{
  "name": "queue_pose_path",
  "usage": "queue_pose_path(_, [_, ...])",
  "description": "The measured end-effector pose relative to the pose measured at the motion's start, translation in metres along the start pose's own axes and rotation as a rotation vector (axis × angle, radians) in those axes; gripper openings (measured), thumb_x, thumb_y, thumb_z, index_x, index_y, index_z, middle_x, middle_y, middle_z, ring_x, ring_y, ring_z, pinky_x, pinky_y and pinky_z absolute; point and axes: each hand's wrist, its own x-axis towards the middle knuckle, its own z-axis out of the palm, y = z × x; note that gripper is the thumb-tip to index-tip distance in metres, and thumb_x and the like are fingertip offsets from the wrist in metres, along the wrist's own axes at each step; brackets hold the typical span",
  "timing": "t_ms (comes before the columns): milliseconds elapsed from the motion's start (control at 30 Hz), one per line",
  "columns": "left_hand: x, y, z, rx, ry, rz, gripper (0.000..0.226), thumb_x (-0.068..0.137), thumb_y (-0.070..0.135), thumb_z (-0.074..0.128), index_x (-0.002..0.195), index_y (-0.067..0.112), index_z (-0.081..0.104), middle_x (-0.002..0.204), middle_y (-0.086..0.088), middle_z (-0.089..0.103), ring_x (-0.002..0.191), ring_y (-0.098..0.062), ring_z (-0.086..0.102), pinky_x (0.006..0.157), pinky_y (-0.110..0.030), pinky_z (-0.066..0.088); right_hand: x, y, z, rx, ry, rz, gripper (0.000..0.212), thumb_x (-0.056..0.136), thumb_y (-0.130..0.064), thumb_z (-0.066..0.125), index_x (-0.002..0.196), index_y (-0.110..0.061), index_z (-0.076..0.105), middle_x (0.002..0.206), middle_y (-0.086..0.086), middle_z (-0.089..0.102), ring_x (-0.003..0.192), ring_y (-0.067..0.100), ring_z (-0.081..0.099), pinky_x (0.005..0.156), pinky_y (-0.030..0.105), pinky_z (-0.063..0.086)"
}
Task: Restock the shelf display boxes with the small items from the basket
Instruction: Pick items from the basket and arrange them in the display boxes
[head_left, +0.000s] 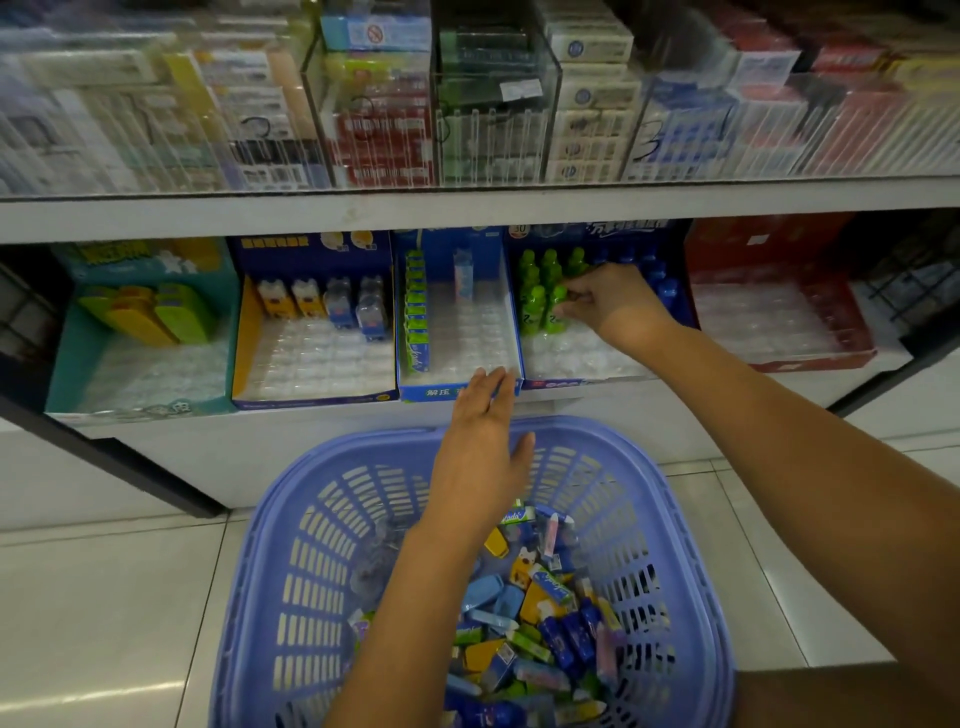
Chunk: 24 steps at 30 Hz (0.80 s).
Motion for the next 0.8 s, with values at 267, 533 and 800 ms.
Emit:
queue_pose_path(267, [-0.019,-0.008,-0.008,-0.229,0.206,-0.01,0.018,0.097,0.023,0.052,0.109,0.017,0.064,0.108,0.004,0.062,0.087,-0.005,0.054,0.078,-0.013,0.044,-0.075,-0.007,-0.002,0.171,0.164,-0.002,0.02,0.079,-0.031,0.074,0.083,-0.013,0.065,0.07,-0.003,0.063,0.066,0.009,0.058,0.06,0.013,0.045])
queue_pose_path(533, [-0.07,-0.083,0.07,0.303,-0.858,-0.304,0.022,0.094,0.016,0.051,0.112,0.005,0.059,0.11,-0.018,0.056,0.09,-0.028,0.059,0.076,-0.037,0.045,-0.149,-0.002,0.136,-0.065,-0.764,0.032,0.022,0.084,-0.025,0.07,0.098,-0.008,0.071,0.104,0.01,0.069,0.093,0.024,0.064,0.081,0.036,0.053])
queue_pose_path(800, [-0.107,-0.134,0.093,0.367,-1.095,-0.342,0.058,0.092,0.013,0.054,0.146,0.013,0.033,0.144,-0.016,0.041,0.12,-0.034,0.05,0.096,-0.042,0.045,-0.188,0.039,0.235,-0.473,-1.06,-0.017,0.025,0.09,-0.017,0.055,0.108,-0.001,0.059,0.092,0.016,0.057,0.069,0.022,0.046,0.062,0.034,0.039])
